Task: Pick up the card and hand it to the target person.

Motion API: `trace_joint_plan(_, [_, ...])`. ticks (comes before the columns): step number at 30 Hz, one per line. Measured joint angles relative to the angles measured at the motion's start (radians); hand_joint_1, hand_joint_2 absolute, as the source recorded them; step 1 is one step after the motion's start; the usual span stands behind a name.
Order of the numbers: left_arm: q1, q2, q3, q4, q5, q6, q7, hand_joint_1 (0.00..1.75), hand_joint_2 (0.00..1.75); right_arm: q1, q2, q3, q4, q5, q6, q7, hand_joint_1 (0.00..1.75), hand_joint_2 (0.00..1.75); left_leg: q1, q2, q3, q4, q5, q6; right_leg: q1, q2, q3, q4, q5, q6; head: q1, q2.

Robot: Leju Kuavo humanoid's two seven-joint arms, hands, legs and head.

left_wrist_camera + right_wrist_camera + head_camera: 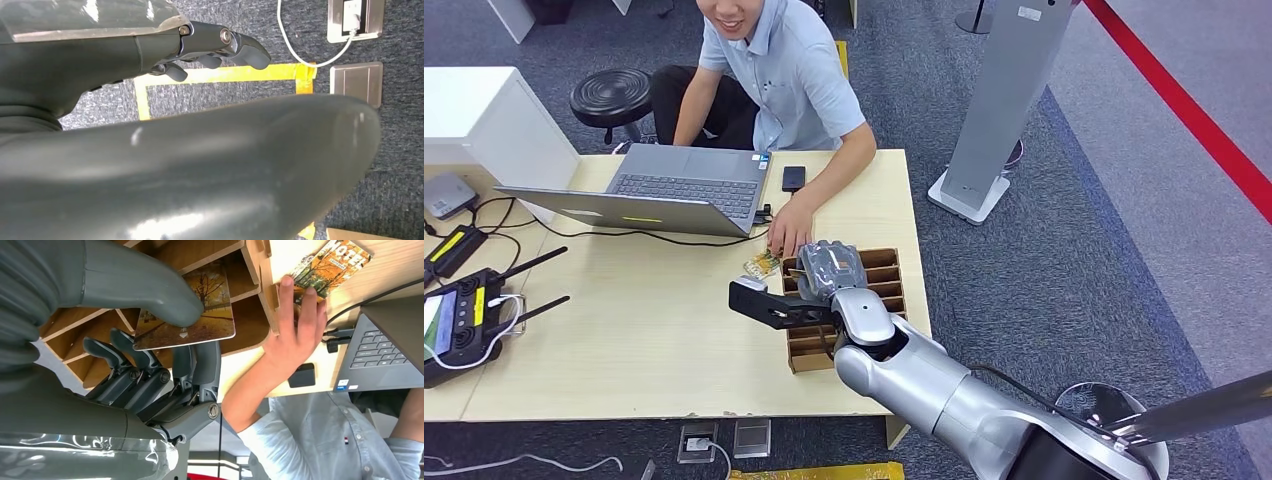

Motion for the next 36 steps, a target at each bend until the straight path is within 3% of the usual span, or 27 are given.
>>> trace_joint_plan(7, [0.000,0.000,0.000,0.000,0.025,-0.001,-0.004,0.00,0.00,-0.002,0.000,0.000,-0.006,-0.012,0.003,-0.010,1.75,1.75,0.000,0.000,0.000,0.000,0.000,0.000,0.000,0.000,0.000,0.000,0.000,0.000,0.000,0.000])
trace_joint_plan(11, [0.002,0.002,0.000,0.000,0.028,-0.001,-0.004,0.00,0.00,-0.021,-0.008,-0.006,-0.051,-0.071,0.056,0.021,1.75,1.75,0.000,0.000,0.000,0.000,0.000,0.000,0.000,0.000,0.000,0.000,0.000,0.000,0.000,0.000])
trace_joint_plan(22, [0.013,0.008,0.000,0.000,0.035,-0.007,-0.004,0.00,0.00,-0.101,-0.090,-0.051,-0.280,-0.249,0.143,0.079,1.75,1.75,0.000,0.000,0.000,0.000,0.000,0.000,0.000,0.000,0.000,0.000,0.000,0.000,0.001,0.000])
trace_joint_plan(28, [0.015,0.008,0.000,0.000,0.041,-0.008,-0.006,0.00,0.00,-0.116,-0.114,-0.078,-0.379,-0.202,0.041,0.025,1.75,1.75,0.000,0.000,0.001,0.000,0.000,0.000,0.000,0.000,0.000,0.000,0.000,0.000,0.000,0.000])
trace_joint_plan(36, [0.011,0.005,0.000,0.000,0.038,-0.011,-0.020,0.00,0.00,-0.099,-0.112,-0.085,-0.334,-0.092,-0.204,-0.213,1.75,1.75,0.000,0.000,0.000,0.000,0.000,0.000,0.000,0.000,0.000,0.000,0.000,0.000,0.000,0.000])
